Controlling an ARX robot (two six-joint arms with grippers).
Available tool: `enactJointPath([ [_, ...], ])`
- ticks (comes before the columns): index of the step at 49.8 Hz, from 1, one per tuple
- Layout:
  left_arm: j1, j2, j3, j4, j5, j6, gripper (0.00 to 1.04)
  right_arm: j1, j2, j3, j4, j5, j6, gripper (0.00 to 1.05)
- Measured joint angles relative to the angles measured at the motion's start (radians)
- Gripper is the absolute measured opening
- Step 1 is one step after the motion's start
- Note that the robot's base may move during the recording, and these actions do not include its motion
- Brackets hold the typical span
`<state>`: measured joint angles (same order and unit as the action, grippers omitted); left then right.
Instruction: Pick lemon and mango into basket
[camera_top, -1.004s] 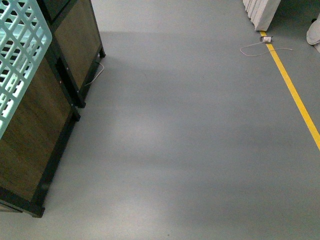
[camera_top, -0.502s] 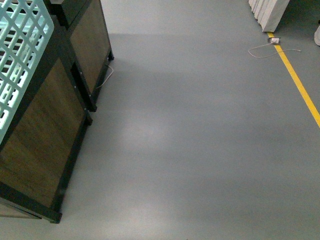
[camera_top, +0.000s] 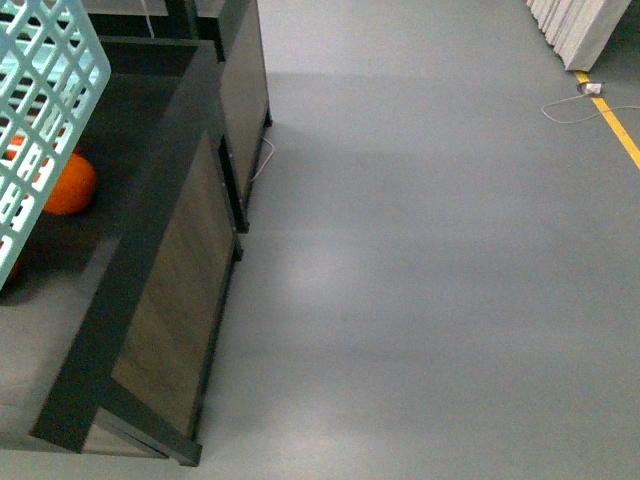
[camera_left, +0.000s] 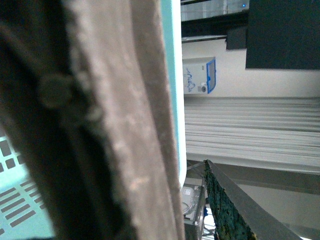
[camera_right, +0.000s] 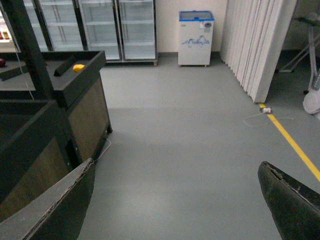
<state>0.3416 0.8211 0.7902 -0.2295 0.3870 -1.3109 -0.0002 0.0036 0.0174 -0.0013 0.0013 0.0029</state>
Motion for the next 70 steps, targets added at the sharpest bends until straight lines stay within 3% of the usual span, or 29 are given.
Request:
enactJointPath([
  [70, 0.000, 0.000, 0.000, 0.000, 0.000, 0.000, 0.28, 0.000, 0.001, 0.000, 0.000, 0.000, 0.000, 0.96],
])
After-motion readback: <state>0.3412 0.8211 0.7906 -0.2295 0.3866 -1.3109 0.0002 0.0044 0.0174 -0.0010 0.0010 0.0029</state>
